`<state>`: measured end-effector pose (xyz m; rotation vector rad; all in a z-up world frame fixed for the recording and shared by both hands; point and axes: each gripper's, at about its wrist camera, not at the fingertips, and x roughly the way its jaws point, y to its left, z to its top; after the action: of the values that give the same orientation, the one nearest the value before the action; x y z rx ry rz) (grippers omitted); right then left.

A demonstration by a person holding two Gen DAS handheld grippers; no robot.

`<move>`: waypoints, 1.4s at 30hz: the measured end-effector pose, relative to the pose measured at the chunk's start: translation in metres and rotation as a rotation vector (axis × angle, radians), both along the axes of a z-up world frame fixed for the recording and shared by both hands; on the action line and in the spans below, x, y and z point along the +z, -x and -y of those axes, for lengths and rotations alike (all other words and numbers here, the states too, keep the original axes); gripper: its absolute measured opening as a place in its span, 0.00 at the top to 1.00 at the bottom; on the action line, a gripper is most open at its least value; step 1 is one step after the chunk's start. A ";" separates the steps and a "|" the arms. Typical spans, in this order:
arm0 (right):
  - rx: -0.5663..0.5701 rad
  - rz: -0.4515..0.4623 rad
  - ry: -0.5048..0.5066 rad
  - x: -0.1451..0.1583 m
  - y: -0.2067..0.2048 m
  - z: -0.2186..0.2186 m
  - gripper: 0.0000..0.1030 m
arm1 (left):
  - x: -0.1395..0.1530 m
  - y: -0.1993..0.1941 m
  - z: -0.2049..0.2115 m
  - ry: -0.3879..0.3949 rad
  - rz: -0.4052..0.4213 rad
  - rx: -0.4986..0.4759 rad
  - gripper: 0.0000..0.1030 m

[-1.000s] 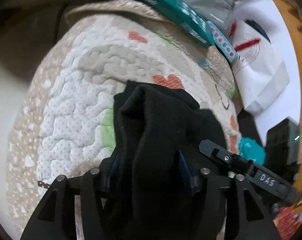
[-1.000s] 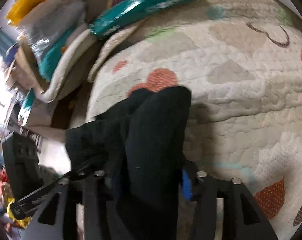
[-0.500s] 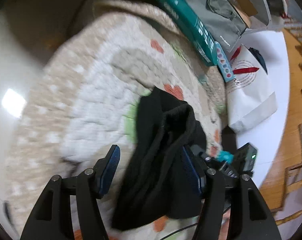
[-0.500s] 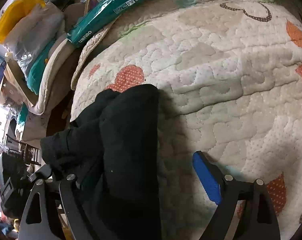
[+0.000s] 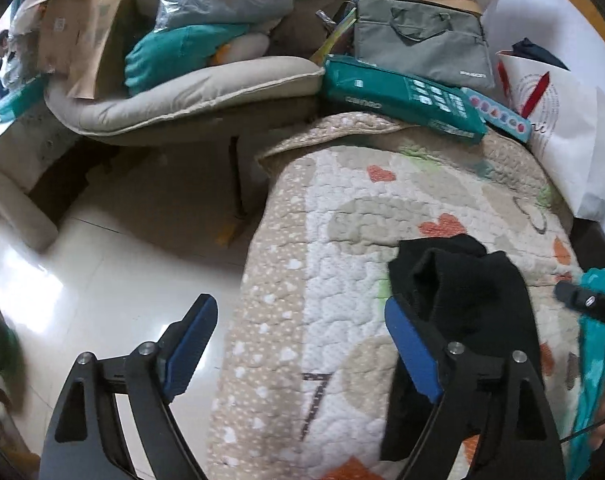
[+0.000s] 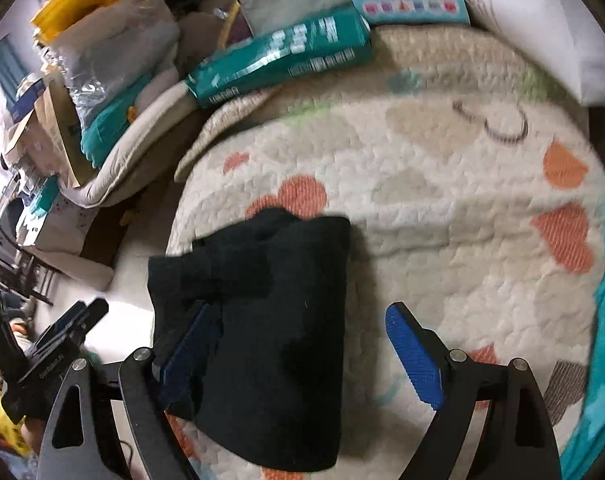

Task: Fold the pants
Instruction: 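Release the pants with the left gripper and pull both grippers back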

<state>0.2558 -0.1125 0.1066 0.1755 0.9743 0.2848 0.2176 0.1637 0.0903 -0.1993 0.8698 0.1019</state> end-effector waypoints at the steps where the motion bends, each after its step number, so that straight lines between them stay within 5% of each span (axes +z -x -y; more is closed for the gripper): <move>1: -0.016 0.032 0.000 0.004 0.001 -0.001 0.11 | -0.001 -0.002 0.000 -0.008 -0.013 0.015 0.17; 13: 0.007 0.131 0.058 0.024 0.044 0.011 0.11 | 0.013 0.022 -0.009 0.030 0.009 0.070 0.17; 19: -0.067 0.165 -0.153 0.058 0.074 0.046 0.11 | 0.012 0.038 0.019 0.024 -0.028 0.090 0.17; 28: -0.114 0.197 -0.280 0.075 0.142 0.081 0.11 | 0.047 0.119 0.074 -0.012 0.053 0.143 0.17; 36: -0.070 0.293 -0.129 0.082 0.183 0.067 0.11 | 0.096 0.168 0.117 -0.155 0.159 0.132 0.12; 42: -0.058 0.199 -0.109 0.086 0.185 0.064 0.11 | 0.096 0.180 0.124 -0.205 0.112 0.117 0.11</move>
<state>0.0709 -0.1765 0.1927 0.2694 0.7553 0.2963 0.0378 0.0392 0.1862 -0.0631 0.7303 0.2858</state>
